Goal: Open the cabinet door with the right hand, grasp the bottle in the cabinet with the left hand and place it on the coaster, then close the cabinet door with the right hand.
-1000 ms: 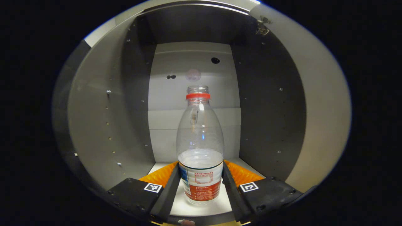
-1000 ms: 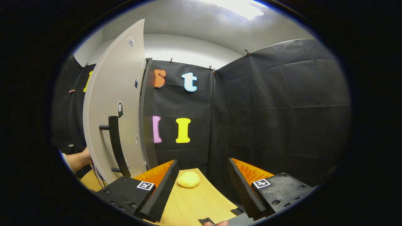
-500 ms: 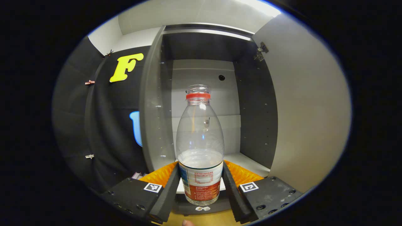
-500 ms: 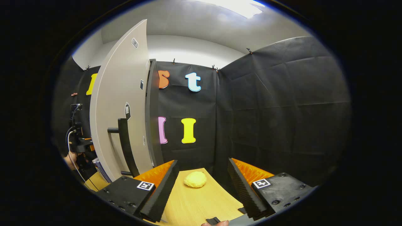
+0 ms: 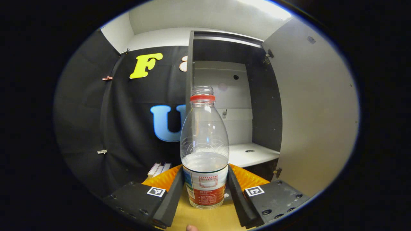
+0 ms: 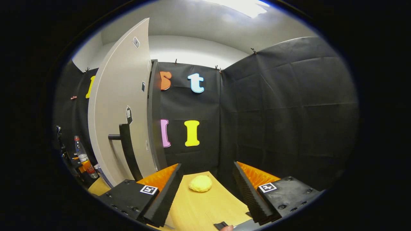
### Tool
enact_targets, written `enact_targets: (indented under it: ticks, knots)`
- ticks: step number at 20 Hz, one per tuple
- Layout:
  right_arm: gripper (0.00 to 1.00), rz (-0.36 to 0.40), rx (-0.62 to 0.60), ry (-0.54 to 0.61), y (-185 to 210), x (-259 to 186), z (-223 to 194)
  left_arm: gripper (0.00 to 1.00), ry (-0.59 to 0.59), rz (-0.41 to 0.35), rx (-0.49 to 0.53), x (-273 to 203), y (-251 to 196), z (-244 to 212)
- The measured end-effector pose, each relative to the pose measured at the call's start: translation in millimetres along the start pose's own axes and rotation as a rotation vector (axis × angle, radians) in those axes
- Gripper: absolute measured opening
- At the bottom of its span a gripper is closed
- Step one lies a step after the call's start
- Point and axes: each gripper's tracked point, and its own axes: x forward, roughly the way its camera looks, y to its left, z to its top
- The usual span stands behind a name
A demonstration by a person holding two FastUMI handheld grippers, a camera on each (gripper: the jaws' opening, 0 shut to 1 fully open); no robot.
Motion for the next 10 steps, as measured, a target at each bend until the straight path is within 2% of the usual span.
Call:
enact_targets:
  ticks: [5,10]
  knots:
    - [0.97,-0.017,-0.029,-0.003,8.2,-0.4,2.7,0.75,0.017,-0.02,0.02,-32.0,17.6,-66.4]
    - [0.98,-0.068,0.013,0.007,4.9,4.6,0.1,0.75,0.014,-0.093,0.003,-56.1,9.4,-120.6]
